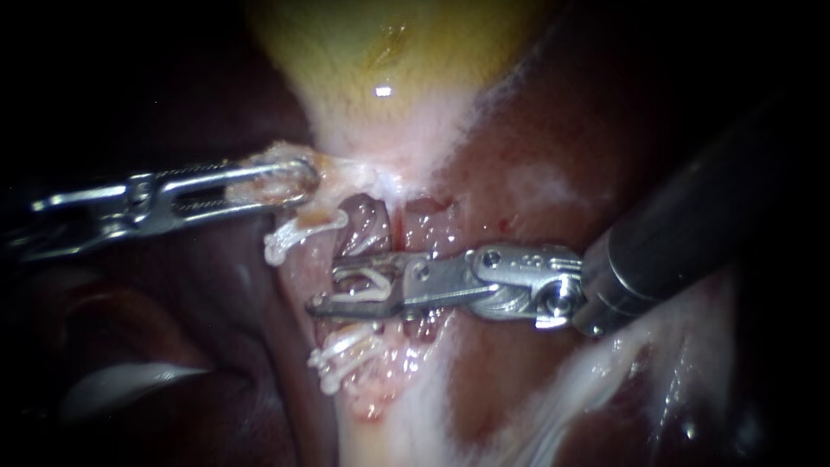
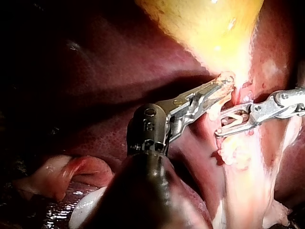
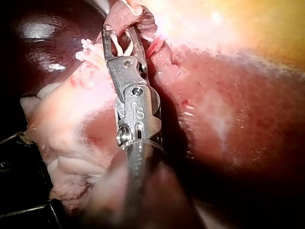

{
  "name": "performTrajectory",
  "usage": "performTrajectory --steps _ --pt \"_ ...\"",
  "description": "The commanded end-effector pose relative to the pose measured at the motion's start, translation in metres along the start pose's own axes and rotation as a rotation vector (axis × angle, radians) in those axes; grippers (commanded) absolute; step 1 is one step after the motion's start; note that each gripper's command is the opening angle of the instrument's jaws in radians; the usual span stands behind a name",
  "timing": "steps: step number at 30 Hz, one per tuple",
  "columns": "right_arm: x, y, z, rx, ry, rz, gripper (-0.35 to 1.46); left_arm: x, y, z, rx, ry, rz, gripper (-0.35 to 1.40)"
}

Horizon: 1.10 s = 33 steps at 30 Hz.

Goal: Clipping third clip right tube

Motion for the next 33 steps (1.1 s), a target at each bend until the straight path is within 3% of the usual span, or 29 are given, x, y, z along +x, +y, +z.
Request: performTrajectory --steps 1,6,13,16,26,33 --pt "0.0 0.0 0.0 -0.001 0.0 0.0 0.1 0.0 0.0 0.0 0.0 0.0 0.0 -0.35" --pt "0.0 0.0 -0.0001 0.0 0.0 0.0 0.17 0.0 0.0 0.0 0.0 0.0 0.0 -0.35" --pt "0.0002 0.0 -0.0001 -0.001 0.001 0.007 0.43 -0.0001 0.0 -0.0001 0.001 0.0 0.0 -0.35" --pt "0.0004 0.0002 0.0002 -0.033 0.01 0.002 0.5 -0.0001 0.0 -0.0001 0.001 0.0 0.0 -0.35" --pt "0.0006 -0.0006 -0.0009 -0.028 0.015 -0.01 0.5 -0.0001 0.0004 -0.0004 0.003 0.001 0.0 -0.35" --pt "0.0027 -0.0015 -0.0037 -0.011 0.018 0.003 0.5 -0.0001 0.0008 -0.0005 0.008 0.003 0.0 -0.35"
